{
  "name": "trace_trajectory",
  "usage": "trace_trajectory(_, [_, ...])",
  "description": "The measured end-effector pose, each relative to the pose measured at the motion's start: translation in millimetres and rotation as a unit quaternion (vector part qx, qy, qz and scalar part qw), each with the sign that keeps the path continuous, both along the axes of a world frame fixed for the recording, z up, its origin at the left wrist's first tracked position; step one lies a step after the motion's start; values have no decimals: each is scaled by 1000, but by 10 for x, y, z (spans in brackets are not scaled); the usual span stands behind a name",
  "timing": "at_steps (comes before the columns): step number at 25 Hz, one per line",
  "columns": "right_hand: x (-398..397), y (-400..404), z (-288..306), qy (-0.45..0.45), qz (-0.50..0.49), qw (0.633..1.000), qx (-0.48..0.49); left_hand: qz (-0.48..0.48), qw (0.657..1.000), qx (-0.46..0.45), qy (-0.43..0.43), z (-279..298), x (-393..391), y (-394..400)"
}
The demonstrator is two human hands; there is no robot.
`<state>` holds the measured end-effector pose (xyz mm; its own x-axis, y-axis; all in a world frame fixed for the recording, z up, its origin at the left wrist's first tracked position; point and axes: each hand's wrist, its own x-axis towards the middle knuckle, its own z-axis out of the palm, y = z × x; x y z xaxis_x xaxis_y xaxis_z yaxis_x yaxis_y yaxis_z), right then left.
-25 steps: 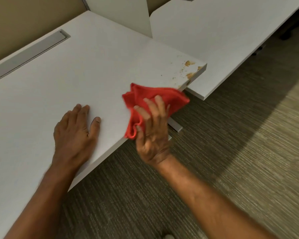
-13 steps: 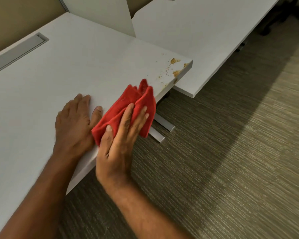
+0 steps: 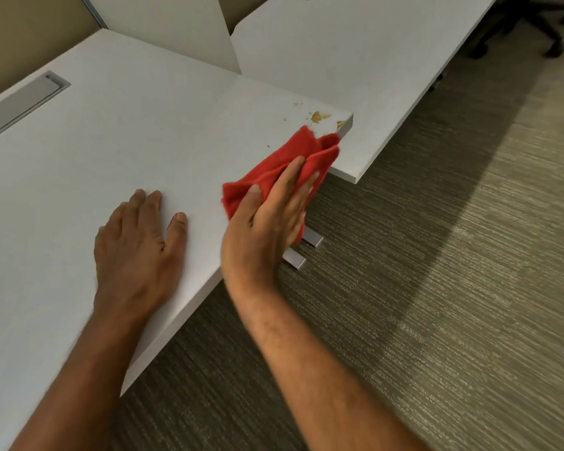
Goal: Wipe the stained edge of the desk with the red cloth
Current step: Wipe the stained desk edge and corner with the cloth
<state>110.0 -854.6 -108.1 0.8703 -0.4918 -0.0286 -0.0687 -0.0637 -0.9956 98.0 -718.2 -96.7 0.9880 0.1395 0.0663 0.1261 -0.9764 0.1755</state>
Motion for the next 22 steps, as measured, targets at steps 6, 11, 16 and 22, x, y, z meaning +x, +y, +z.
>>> trace_trajectory(6, [925,-825,-21,-40,-37,996,72,5,1000,4,-3,24,8,-32])
trace_trajectory(11, [1171,-1127,74,-11,-30,994,103,12,1000,0,7,62,6,-72])
trace_trajectory(16, [398,-446,21,-34,-11,998,58,13,1000,-4,24,88,11,-89])
trace_trajectory(22, [19,-159,-50,-25,49,997,58,20,1000,-9,21,78,29,-104])
